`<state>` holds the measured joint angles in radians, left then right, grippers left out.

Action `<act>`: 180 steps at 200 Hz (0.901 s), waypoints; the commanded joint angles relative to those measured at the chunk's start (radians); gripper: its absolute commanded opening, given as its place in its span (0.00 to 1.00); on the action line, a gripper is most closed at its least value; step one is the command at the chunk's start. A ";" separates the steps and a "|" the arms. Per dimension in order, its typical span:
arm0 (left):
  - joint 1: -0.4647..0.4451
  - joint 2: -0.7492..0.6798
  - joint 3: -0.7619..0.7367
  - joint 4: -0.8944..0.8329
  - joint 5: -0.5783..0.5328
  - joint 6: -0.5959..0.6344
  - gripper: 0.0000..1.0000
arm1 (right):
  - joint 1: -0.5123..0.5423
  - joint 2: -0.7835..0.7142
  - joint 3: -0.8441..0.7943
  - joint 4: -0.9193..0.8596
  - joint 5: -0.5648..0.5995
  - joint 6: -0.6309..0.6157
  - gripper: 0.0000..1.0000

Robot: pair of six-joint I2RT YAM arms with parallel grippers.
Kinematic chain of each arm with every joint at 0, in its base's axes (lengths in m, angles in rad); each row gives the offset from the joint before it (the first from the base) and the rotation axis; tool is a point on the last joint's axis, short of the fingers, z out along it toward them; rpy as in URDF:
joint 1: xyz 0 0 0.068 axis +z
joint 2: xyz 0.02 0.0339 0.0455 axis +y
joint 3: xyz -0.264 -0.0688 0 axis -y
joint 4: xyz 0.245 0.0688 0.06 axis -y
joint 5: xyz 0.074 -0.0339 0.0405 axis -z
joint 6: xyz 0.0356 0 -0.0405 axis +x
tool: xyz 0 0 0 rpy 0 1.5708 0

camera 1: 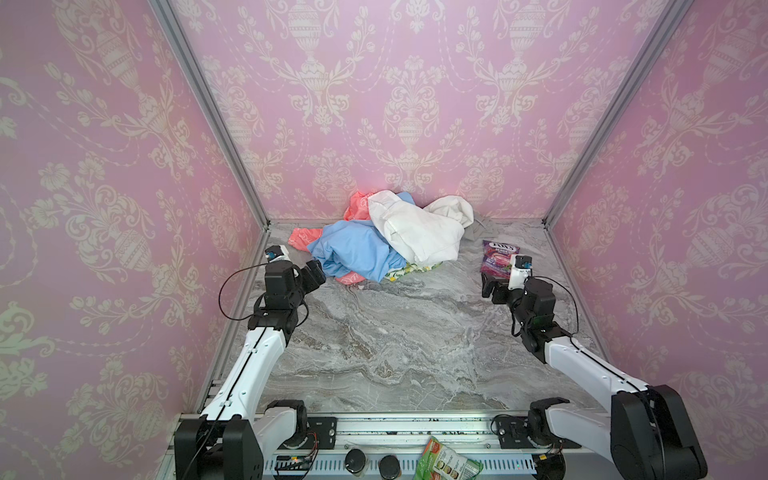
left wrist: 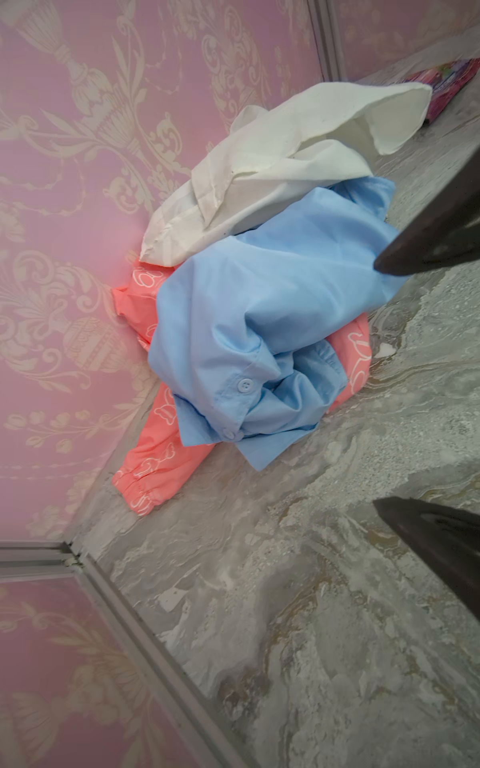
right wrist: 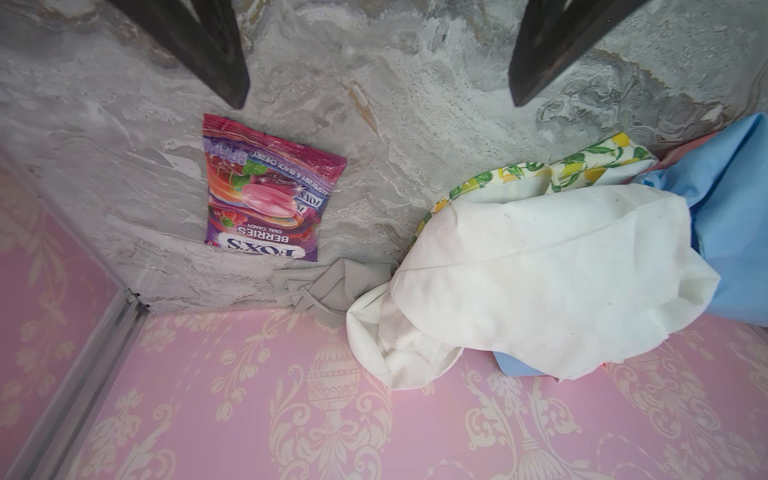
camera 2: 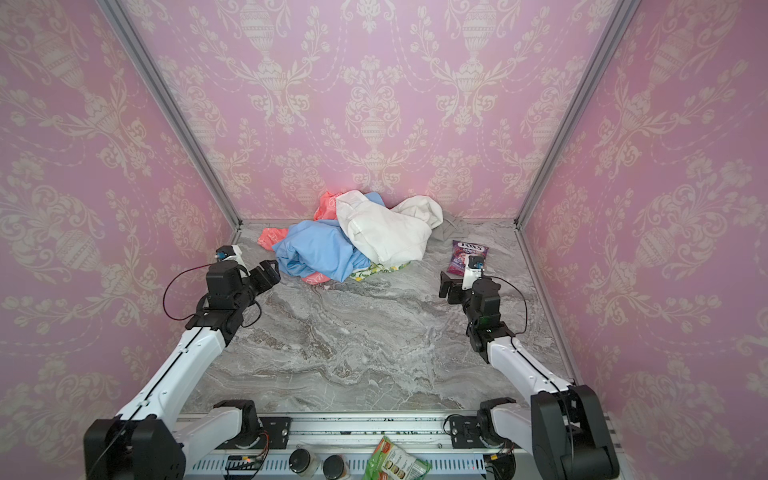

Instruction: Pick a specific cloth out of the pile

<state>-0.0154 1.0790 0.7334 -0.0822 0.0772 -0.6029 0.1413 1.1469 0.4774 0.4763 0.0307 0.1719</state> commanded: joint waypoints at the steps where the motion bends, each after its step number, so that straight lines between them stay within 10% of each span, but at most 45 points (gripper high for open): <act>1: -0.050 0.010 -0.009 -0.169 0.120 -0.280 0.82 | 0.016 -0.023 0.056 -0.108 -0.041 0.097 0.95; 38: -0.067 0.087 -0.208 0.134 0.235 -0.604 0.73 | 0.036 -0.040 0.083 -0.110 -0.076 0.155 0.94; 180: -0.088 0.629 -0.123 0.822 0.291 -0.765 0.44 | 0.092 -0.030 0.137 -0.164 -0.089 0.085 0.93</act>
<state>-0.0959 1.6661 0.5995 0.5873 0.3981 -1.3167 0.2253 1.1267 0.5800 0.3344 -0.0563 0.2852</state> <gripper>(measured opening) 0.452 0.928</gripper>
